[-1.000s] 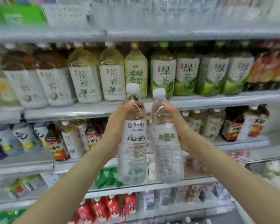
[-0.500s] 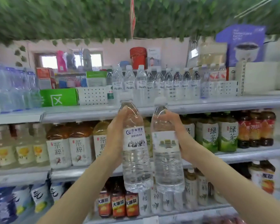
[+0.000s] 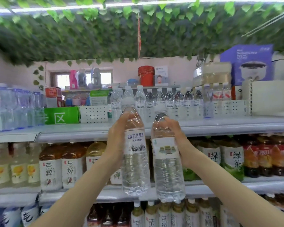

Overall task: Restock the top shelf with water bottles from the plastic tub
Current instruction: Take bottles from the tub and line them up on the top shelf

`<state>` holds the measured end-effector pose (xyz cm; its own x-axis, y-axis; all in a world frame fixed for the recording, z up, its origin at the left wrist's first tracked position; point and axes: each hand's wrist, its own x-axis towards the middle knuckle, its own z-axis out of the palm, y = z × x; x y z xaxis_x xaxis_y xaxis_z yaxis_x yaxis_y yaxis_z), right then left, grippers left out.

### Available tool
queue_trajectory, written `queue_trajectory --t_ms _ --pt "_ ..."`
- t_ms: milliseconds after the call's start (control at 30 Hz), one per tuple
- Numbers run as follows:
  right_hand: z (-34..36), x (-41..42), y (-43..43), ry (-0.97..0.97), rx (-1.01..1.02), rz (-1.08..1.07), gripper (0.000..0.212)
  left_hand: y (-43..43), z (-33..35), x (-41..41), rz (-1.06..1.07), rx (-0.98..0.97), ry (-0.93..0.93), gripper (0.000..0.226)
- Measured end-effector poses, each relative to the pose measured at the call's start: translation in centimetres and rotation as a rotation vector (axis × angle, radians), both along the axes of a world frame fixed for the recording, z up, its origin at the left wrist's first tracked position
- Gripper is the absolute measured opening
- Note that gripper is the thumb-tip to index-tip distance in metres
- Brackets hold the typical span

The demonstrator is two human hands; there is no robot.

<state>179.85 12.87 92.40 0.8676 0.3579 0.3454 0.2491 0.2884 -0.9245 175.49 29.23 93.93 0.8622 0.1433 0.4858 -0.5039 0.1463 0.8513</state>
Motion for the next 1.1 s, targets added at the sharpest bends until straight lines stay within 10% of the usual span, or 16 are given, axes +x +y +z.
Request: queue_trajectory --t_ms 333,633,1100 --pt "-0.1 6.2 -3.9 0.047 -0.094 -0.001 0.071 -1.5 2.1 3.4 0.153 -0.003 -0.063 0.036" --pt "0.4 8.7 -2.8 -0.081 -0.163 -0.161 0.048 -0.1 4.1 8.3 0.165 -0.262 -0.127 0.041" --pt "11.7 20.5 -0.6 -0.298 0.434 -0.629 0.072 5.1 9.3 22.1 0.18 -0.643 -0.271 0.02"
